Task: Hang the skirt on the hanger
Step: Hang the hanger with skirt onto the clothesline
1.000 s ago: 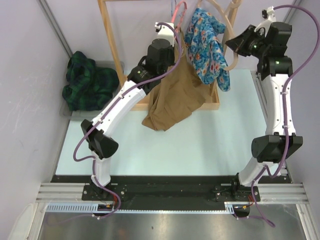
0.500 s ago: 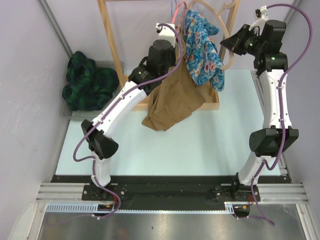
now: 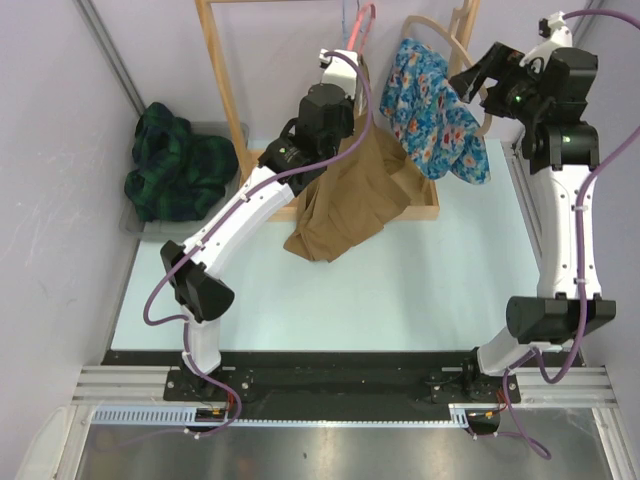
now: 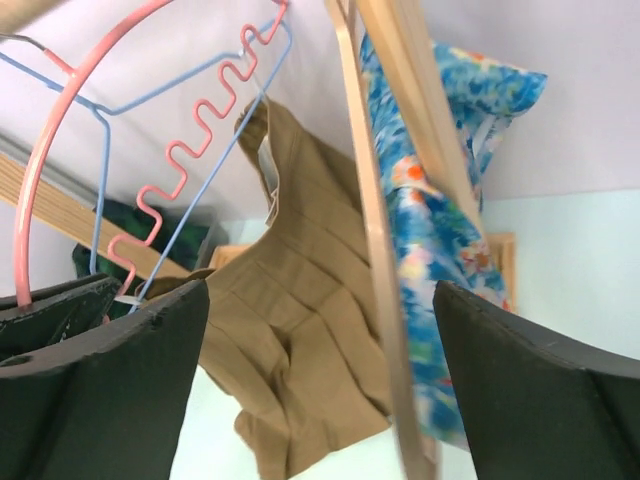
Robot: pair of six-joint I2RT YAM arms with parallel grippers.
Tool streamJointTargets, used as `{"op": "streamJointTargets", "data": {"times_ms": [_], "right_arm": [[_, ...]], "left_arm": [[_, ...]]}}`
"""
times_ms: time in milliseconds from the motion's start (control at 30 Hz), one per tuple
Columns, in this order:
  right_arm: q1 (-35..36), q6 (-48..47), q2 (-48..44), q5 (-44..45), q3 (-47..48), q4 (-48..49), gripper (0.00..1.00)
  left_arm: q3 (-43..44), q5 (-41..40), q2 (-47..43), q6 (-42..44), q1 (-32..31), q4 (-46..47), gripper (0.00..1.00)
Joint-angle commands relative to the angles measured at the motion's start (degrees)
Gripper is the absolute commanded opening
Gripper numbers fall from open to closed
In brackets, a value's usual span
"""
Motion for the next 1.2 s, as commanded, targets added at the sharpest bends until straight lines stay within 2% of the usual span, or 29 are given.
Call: {"op": "streamJointTargets", "data": {"times_ms": [0,233,400,500,833,1167], "right_arm": [[-0.39,-0.47,-5.23,6.40,-2.27,3.54,1.00],[-2.76,0.85,-9.27,7.20,-5.26,4.60,1.00],[-3.29,1.11,-12.61,7.56,-7.55,5.13,1.00],[-3.47,1.55,-13.41,6.68,-8.43,5.21,1.00],[-3.47,3.48,-20.52,6.24,-14.05,5.30,1.00],[-2.77,3.92,-26.41,6.06,-17.57,5.21,1.00]], "left_arm": [[7.83,-1.36,-2.81,4.38,-1.44,9.80,0.00],[9.18,-1.01,-3.77,3.33,-2.15,9.79,0.00],[4.45,-1.54,-7.02,3.06,-3.12,10.67,0.00],[4.60,-2.32,-7.12,2.27,-3.20,9.88,0.00],[5.84,-2.94,-2.55,-3.00,-3.12,6.63,0.00],[8.21,2.06,0.79,-10.03,-1.71,0.92,0.00]]}}
